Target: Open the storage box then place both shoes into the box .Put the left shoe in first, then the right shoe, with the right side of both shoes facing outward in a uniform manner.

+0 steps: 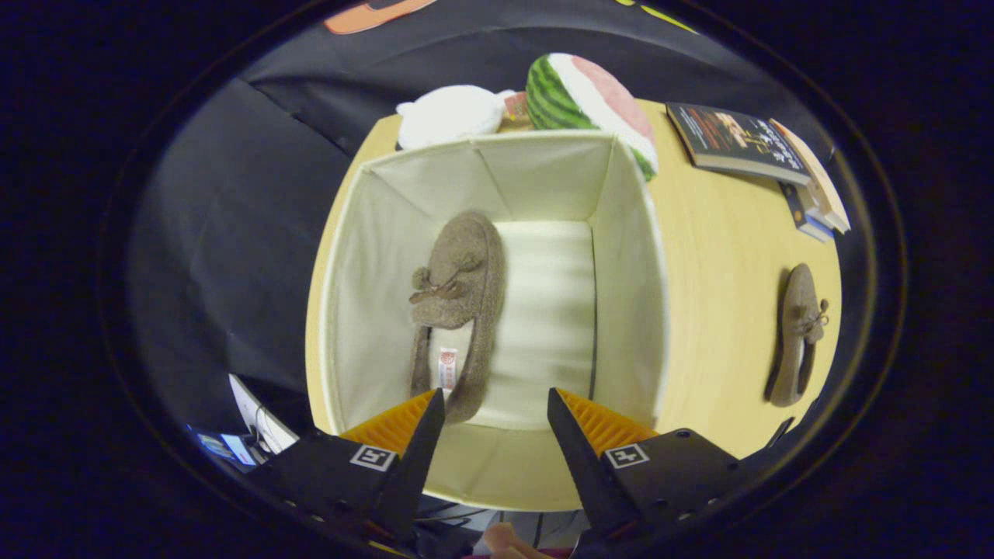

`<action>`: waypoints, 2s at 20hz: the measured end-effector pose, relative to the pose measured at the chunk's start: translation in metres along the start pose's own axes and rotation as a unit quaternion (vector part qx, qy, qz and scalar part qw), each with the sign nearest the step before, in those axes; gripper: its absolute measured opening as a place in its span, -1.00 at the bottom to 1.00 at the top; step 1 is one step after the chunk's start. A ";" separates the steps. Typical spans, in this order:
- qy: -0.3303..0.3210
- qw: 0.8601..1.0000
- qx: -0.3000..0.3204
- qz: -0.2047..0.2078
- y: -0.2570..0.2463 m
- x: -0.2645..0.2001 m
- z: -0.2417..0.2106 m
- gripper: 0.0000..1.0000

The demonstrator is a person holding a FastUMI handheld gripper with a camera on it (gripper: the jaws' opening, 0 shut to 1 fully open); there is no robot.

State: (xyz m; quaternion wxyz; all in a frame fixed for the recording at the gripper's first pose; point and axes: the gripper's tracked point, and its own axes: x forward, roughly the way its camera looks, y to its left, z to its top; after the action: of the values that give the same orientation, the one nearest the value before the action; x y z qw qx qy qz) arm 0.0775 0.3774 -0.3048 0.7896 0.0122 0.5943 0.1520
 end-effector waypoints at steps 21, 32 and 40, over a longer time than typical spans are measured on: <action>-0.063 0.995 0.080 -0.009 -0.299 -0.099 0.005 0.93; 0.002 0.991 0.108 -0.075 -0.441 -0.011 -0.024 0.93; 0.048 0.994 0.076 -0.064 -0.451 0.012 -0.055 0.40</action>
State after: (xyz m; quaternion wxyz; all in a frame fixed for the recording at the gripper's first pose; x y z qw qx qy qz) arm 0.1304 -0.0584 -0.4226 0.7653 0.0265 0.6407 0.0560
